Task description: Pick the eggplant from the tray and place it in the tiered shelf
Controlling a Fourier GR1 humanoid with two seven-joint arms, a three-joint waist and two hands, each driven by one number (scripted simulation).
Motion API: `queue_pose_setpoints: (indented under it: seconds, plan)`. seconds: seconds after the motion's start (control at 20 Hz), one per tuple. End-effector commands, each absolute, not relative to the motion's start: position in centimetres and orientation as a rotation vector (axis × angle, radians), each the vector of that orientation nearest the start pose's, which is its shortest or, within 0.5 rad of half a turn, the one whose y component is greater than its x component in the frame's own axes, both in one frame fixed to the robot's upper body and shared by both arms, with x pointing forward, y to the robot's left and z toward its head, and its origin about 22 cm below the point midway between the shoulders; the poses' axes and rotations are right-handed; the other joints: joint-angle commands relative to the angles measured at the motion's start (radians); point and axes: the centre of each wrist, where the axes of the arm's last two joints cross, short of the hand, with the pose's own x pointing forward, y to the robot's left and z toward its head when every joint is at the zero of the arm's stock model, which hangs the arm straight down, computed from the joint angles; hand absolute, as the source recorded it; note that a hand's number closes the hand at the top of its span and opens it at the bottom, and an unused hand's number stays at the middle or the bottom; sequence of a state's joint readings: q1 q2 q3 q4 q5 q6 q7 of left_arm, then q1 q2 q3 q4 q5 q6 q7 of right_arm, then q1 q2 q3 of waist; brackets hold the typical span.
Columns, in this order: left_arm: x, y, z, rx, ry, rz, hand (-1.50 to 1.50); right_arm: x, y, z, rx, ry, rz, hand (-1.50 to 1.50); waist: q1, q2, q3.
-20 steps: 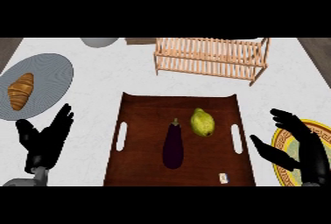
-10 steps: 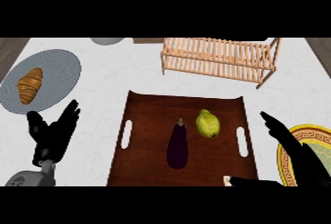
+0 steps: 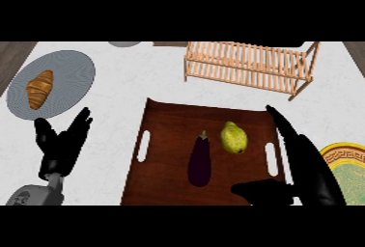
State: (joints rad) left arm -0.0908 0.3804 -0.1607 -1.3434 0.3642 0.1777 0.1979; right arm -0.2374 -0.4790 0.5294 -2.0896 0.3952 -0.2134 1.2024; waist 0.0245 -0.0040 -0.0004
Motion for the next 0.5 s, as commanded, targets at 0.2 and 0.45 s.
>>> queue_pose_setpoints:
  seconds: [0.2, 0.45]
  plan:
    - [25.3, 29.4, -2.1, 0.084, -1.127, 0.019, 0.0, 25.4, -12.4, 13.5, -0.732, -0.863, 0.483, -1.5, 0.013, 0.007, -0.006]
    - [25.9, 29.1, -1.7, 0.091, -1.112, 0.023, 0.0, 26.5, -9.5, 10.8, -0.72, -0.755, 0.562, -1.5, -0.006, 0.005, -0.004]
